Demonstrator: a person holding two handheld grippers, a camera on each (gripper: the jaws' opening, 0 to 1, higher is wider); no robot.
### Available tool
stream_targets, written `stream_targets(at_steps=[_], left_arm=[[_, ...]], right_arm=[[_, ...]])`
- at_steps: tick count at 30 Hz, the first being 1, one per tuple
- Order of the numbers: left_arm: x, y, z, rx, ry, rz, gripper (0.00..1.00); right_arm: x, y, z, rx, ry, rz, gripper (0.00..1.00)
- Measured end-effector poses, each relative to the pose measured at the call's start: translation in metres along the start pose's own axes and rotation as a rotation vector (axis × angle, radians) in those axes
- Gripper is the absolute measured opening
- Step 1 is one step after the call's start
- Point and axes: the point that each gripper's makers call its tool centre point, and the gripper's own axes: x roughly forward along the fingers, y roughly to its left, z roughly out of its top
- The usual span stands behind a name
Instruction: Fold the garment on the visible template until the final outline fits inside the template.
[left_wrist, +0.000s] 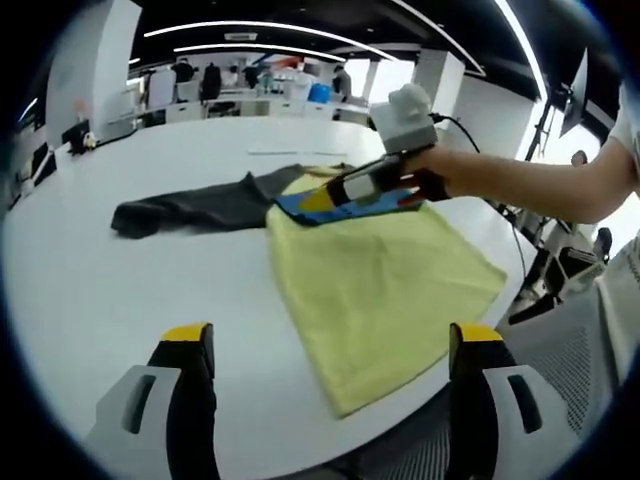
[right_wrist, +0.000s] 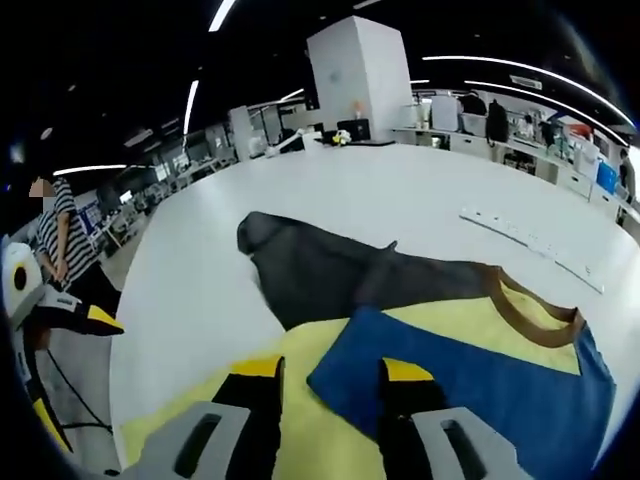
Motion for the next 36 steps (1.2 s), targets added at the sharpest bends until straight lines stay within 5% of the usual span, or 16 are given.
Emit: stream_targets(at_steps=[6,14,22,36], left_arm=[[0.001,-0.004,0.006,0.011,-0.007,0.001,0.96],[0.001,-0.007,0.011,0.019,-0.013,0.006,0.99],[0.000,-0.010,0.013,0.030,-0.010,0.005,0.99],[0.001,-0.011,0.016,0.042,-0.009,0.002,0.99]], right_arm=[[-0.012,-0.012,0.004,0.010,-0.014,-0.021,0.68],[-0.030,-0.025,0.007,0.026,-0.028,-0.043,0.83],[-0.053,-0.045,-0.004,0.049,-0.018,-0.087,0.89],[-0.102,-0.087,-0.031,0.114,-0.031,-0.156,0.83]])
